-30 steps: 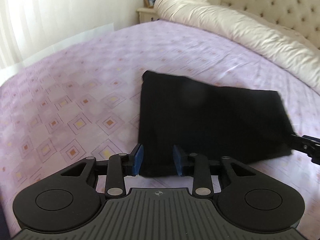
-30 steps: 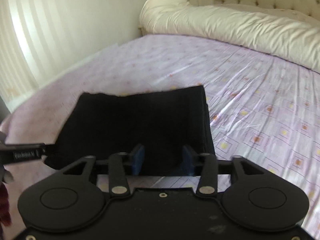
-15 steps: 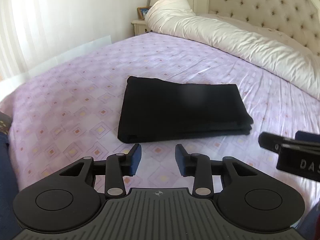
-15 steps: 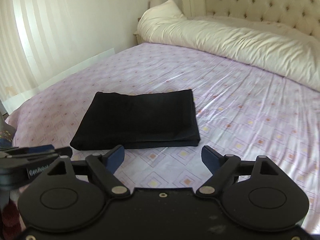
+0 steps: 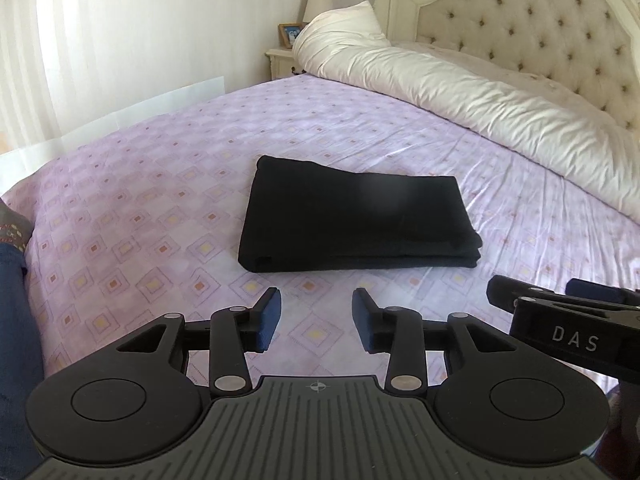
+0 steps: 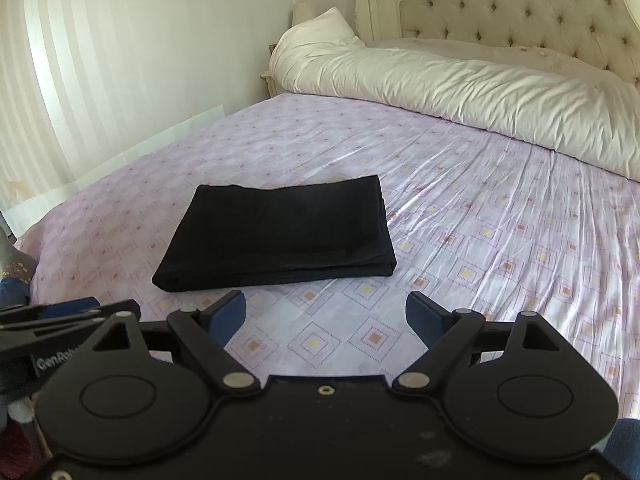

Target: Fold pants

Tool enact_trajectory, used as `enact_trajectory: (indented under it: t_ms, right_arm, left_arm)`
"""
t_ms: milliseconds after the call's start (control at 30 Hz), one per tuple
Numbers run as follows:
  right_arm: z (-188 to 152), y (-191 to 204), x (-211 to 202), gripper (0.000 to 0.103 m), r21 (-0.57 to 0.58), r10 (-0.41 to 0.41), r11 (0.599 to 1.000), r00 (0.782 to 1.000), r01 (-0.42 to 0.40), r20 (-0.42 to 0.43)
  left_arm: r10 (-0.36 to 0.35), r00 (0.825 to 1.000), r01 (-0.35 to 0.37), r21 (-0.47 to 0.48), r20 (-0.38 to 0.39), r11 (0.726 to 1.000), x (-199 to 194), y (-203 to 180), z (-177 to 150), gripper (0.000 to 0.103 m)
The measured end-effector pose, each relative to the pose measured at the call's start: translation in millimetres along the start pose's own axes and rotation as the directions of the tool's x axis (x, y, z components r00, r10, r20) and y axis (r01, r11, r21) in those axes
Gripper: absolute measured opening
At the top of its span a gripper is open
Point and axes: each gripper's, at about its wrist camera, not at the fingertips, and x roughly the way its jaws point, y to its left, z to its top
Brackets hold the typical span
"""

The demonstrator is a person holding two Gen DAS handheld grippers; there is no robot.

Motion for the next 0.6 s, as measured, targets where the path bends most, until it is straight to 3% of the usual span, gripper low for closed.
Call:
enact_trajectory:
  t_ms: [600]
  right_arm:
    - [0.5,4.0,0.3,0.091,0.005,0.009,1.0,1.0,-0.009,-0.01]
  left_arm:
    - [0.008,0.999,-0.008,-0.006,-0.04,1.0,10.9,1.7,-5.8,0.038]
